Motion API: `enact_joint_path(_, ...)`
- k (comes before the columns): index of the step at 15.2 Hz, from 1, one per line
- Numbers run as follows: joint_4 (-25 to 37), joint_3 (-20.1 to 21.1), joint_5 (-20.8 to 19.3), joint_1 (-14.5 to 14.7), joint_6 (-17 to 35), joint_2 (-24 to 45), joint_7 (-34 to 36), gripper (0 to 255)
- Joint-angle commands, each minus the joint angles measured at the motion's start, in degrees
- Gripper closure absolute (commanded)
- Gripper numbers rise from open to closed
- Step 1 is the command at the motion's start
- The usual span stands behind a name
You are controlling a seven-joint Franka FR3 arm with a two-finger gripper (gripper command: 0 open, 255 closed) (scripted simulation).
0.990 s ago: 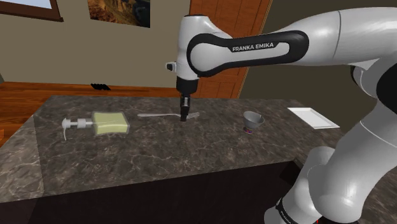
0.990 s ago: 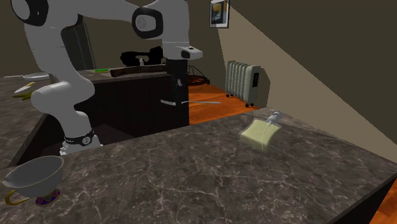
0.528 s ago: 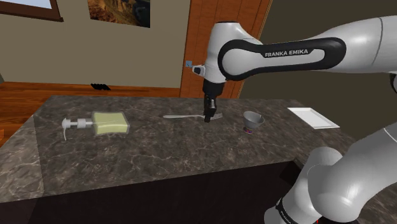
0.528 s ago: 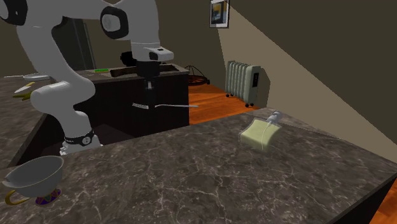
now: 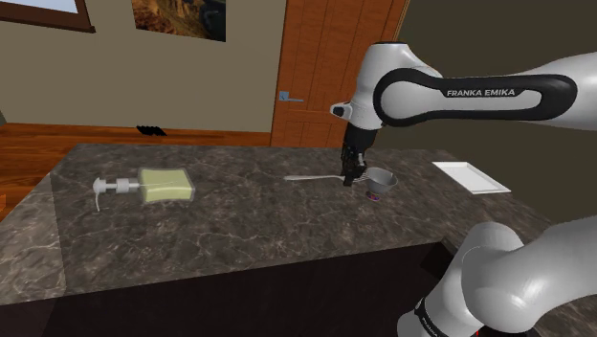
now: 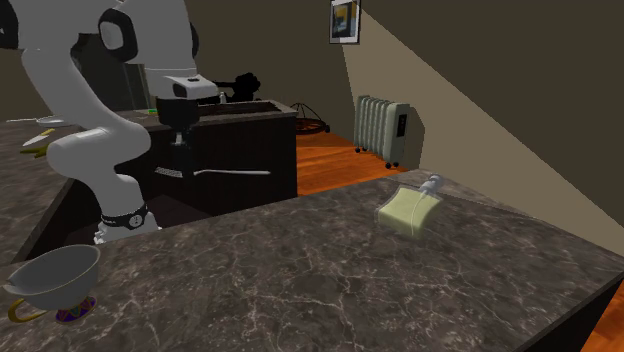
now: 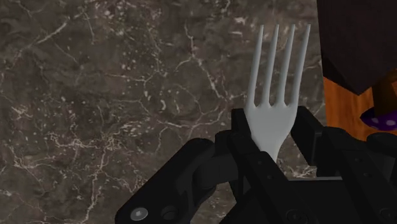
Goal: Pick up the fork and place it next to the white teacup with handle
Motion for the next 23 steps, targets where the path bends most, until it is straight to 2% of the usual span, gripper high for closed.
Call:
enact_joint_path(1, -2.65, -1.53, -1.22, -1.16, -0.91, -3.64, -1.99, 255)
enact_joint_path(12, -10.10, -11.85, -10.74, -9.68, -7.72, -18.92, -14.84, 255)
enact_joint_path(23, -8.61, -25.65, -23.44, -18.91, -13.07, -25.68, -31.14, 255)
